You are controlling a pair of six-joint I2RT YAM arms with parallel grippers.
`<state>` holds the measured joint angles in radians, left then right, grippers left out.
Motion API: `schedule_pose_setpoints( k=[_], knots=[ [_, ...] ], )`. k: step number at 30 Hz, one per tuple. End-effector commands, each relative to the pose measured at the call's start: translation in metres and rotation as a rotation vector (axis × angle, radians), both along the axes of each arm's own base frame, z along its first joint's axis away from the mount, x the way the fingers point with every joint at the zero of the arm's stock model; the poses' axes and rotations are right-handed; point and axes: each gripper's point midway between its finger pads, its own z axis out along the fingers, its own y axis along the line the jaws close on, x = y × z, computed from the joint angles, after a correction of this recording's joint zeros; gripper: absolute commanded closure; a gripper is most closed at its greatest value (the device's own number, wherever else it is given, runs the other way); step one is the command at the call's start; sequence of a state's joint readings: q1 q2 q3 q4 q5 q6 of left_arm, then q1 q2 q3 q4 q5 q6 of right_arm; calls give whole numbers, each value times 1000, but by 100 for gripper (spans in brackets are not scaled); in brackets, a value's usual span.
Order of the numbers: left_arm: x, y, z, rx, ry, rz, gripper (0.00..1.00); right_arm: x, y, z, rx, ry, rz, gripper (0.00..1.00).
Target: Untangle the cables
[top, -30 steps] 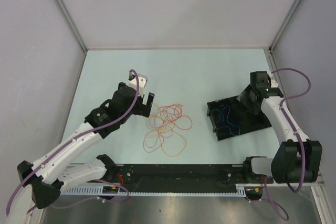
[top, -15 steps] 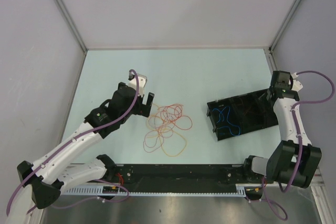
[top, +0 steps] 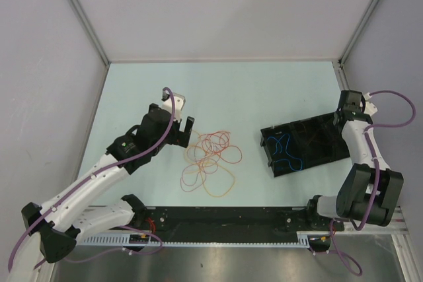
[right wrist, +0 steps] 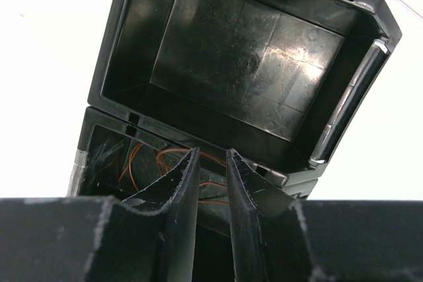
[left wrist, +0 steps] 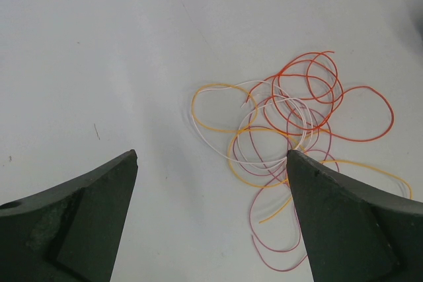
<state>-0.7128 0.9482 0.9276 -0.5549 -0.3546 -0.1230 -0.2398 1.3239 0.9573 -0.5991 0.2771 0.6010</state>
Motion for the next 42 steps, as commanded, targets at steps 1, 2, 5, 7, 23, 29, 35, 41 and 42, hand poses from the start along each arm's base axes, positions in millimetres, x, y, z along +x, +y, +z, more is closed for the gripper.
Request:
schedule_pose_setpoints(
  k=[1, 2, 5, 7, 23, 29, 35, 41, 42],
  knots=[
    [2, -1, 9, -28, -32, -4, 1, 5, -7, -3, -22, -13, -21, 74],
    [2, -1, 9, -28, -32, -4, 1, 5, -5, -7, -9, -6, -13, 75],
    [2, 0, 9, -26, -34, -4, 1, 6, 4, -10, 21, -11, 14, 78],
    [2, -1, 9, -25, -33, -6, 1, 8, 9, -10, 34, -17, 34, 79],
    [3, 1, 8, -22, -37, 2, 1, -6, 42, -24, 82, 14, 129, 83],
    [4, 1, 5, -17, -28, 3, 1, -2, 48, 18, 47, -119, 177, 80],
    [5, -2, -3, -1, -3, -4, 1, -3, 62, 57, 14, -230, 280, 52],
    [7, -10, -24, 40, 72, -20, 1, -5, 97, 76, 18, -293, 455, 29],
    [8, -12, -27, 43, 84, -23, 1, -6, 108, 77, 21, -297, 497, 27]
  ],
)
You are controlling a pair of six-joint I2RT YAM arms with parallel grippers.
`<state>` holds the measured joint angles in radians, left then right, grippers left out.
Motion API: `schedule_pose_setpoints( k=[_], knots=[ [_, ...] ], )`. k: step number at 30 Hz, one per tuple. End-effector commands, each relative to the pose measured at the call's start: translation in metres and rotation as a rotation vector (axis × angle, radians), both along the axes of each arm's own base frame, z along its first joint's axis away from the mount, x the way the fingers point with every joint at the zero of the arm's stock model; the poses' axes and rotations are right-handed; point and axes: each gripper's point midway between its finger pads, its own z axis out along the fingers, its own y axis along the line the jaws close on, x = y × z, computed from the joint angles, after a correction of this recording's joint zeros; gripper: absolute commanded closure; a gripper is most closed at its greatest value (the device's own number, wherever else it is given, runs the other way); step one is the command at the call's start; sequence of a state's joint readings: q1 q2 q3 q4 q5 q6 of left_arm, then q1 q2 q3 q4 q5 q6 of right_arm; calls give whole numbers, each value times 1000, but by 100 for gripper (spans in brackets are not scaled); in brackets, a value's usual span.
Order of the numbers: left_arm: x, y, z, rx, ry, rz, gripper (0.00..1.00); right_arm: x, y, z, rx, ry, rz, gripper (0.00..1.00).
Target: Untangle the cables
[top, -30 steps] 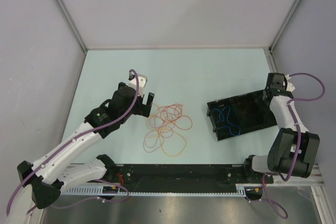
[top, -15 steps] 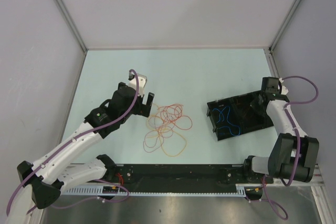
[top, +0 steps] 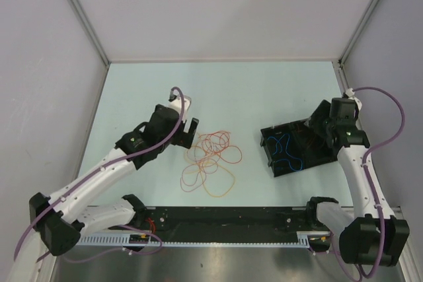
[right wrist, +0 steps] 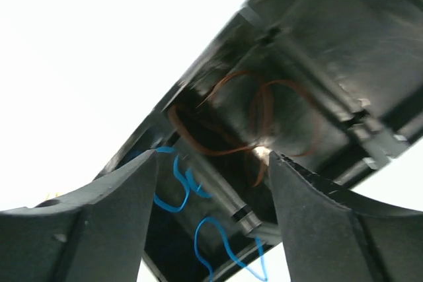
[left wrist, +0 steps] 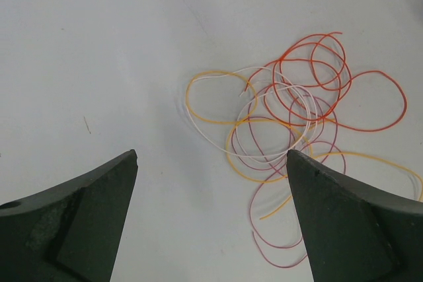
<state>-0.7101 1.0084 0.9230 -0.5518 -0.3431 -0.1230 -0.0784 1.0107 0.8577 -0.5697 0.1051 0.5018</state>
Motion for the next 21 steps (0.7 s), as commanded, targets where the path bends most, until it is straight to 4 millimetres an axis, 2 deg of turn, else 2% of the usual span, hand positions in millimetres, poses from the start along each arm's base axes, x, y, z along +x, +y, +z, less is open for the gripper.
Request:
schedule_pose_setpoints(
  k=[1, 3, 4, 9, 12, 17, 21],
  knots=[
    [5, -9, -16, 26, 60, -17, 1, 5, 39, 24, -14, -69, 180, 26],
    [1, -13, -25, 34, 109, -11, 1, 2, 58, 27, -29, -82, 235, 24],
    [2, -19, -22, 19, 124, -11, 1, 0, 62, 28, -31, -84, 242, 23],
    [-3, -61, -34, -126, 218, 0, 2, -5, 89, 25, 6, -100, 304, 21],
    [0, -84, -50, -189, 260, 11, 4, -9, 101, 19, 27, -84, 340, 21],
    [14, -97, -82, -188, 290, 65, 10, -18, 117, 16, 45, -74, 404, 21],
    [21, -105, -101, -193, 311, 98, 19, -27, 118, 16, 44, -72, 413, 21]
  ],
)
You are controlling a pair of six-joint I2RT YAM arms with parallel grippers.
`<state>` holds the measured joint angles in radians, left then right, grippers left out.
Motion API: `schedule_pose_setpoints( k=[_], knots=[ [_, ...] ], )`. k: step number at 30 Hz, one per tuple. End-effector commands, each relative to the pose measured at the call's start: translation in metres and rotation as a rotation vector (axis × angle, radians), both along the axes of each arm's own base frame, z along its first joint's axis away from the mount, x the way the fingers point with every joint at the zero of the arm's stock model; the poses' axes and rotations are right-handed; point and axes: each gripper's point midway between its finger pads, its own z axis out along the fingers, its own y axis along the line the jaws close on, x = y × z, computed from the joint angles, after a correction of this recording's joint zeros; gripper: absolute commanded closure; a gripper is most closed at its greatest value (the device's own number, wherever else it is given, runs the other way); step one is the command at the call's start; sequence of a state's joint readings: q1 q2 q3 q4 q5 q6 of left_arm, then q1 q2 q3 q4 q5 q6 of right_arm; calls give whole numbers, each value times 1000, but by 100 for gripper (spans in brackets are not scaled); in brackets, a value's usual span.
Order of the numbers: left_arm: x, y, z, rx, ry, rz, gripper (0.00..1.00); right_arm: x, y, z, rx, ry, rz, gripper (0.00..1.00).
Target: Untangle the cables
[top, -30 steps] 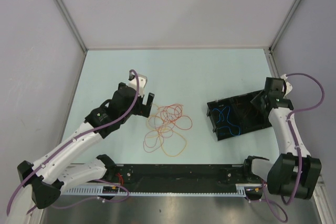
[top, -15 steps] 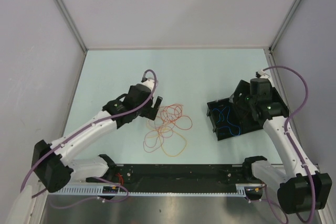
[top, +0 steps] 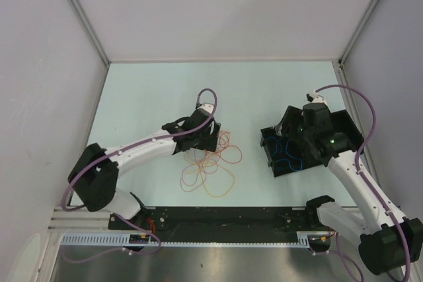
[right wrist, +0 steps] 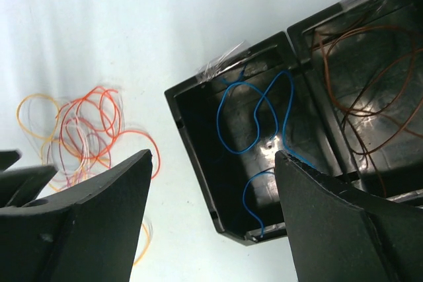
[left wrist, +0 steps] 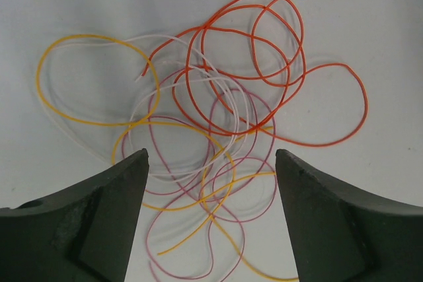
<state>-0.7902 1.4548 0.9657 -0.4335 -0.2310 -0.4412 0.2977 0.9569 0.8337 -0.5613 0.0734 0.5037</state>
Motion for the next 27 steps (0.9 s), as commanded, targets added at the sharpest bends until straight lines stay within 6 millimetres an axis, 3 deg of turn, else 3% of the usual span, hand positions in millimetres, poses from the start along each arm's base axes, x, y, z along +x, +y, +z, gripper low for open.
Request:
schedule_pose_setpoints(
  k=[1, 2, 12, 20, 27],
  knots=[
    [18, -23, -2, -90, -19, 66, 21, -8, 4, 11, 24, -34, 15, 21],
    [18, -24, -5, -88, -14, 69, 26, -10, 3, 9, 20, -27, 14, 21],
    [24, -16, -36, -26, 5, 108, 31, -18, 1, 7, 20, -26, 24, 21],
    [30, -14, -49, -28, 16, 111, 53, -20, 1, 5, 23, -20, 22, 22],
    [32, -14, -58, -29, 29, 106, 66, -20, 0, 2, 17, -12, 17, 22]
  ],
)
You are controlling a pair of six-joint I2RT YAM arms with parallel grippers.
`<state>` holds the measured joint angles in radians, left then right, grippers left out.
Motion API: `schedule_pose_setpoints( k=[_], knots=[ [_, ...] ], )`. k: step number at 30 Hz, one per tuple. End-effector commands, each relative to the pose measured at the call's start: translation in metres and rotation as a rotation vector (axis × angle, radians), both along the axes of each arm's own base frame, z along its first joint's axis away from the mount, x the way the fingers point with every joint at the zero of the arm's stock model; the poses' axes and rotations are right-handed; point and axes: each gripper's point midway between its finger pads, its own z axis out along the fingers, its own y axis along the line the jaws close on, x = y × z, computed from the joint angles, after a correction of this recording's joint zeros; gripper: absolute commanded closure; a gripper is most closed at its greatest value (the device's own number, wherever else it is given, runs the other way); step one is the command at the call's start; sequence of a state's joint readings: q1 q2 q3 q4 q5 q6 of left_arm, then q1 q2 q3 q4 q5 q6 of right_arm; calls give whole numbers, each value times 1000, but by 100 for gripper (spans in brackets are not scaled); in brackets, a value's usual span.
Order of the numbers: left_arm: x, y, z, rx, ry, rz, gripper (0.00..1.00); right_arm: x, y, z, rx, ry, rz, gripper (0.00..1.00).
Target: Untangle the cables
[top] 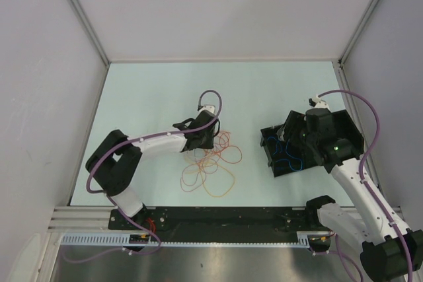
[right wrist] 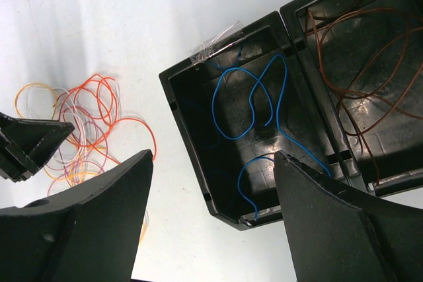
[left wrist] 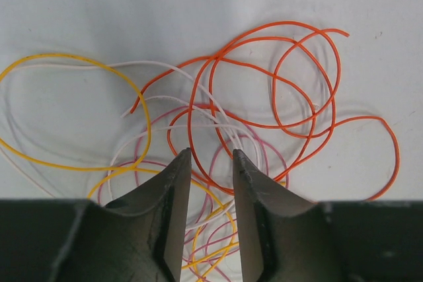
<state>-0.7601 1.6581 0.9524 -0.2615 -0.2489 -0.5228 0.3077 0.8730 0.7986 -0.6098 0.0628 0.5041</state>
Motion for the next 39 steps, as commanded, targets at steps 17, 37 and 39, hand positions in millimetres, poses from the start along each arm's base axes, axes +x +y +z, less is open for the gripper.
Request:
schedule_pose_setpoints(
  k=[17, 37, 39],
  knots=[
    [14, 0, 88, -49, -142, -14, 100, 1, 12, 14, 46, -61, 53, 22],
    [-23, -10, 314, -215, -491, -329, 100, -23, 125, 150, 468, -473, 684, 23],
    [-27, -10, 310, -220, -505, -349, 100, -21, 123, 148, 456, -471, 666, 22]
  ],
)
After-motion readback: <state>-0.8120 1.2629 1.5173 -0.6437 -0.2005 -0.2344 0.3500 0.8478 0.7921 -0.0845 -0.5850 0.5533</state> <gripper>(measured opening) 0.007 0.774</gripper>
